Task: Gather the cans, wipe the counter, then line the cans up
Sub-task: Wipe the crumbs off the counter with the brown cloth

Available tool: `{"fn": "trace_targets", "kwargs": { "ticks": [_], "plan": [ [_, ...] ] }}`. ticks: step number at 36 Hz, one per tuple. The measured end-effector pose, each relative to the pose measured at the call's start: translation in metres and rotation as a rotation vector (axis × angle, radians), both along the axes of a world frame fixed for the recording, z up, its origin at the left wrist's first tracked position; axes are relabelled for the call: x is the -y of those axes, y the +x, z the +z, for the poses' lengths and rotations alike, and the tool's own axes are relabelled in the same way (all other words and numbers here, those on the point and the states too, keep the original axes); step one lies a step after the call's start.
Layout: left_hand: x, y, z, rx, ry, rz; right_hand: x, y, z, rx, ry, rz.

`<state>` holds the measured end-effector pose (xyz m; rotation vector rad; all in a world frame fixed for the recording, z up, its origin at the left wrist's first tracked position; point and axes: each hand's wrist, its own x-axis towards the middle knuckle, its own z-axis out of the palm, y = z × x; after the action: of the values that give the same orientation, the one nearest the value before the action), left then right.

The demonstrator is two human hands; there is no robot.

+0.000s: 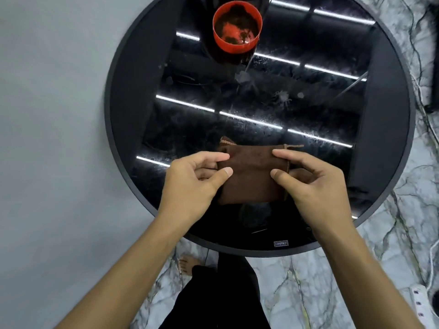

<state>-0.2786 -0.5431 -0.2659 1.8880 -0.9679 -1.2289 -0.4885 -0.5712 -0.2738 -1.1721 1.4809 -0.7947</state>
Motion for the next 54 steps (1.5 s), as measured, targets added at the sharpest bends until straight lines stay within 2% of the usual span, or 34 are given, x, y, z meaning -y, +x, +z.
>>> {"fn": "trace_targets", "kwargs": {
  "ticks": [7, 14, 23, 29, 36, 46, 54],
  "plan": [
    [-0.004, 0.0, 0.001, 0.147, -0.005, -0.085, -0.004, 0.001, 0.005, -0.147, -0.073, 0.01],
    [-0.009, 0.002, 0.01, 0.407, -0.14, -0.159, -0.005, -0.001, 0.019, -0.361, -0.217, 0.023],
    [-0.013, -0.006, 0.026, 0.555, -0.197, -0.429, -0.007, 0.011, 0.037, -0.644, -0.23, 0.335],
    [-0.014, 0.001, 0.042, 0.582, -0.207, -0.52, -0.012, 0.019, 0.052, -0.725, -0.314, 0.471],
    [-0.026, 0.02, 0.072, 0.616, -0.24, -0.479, -0.015, 0.033, 0.082, -0.758, -0.408, 0.56],
    [-0.06, 0.07, 0.128, 0.673, -0.244, -0.271, -0.016, 0.089, 0.138, -0.621, -0.445, 0.6],
    [-0.099, 0.123, 0.181, 0.72, -0.273, -0.083, -0.025, 0.156, 0.186, -0.536, -0.556, 0.686]
  ]
}}
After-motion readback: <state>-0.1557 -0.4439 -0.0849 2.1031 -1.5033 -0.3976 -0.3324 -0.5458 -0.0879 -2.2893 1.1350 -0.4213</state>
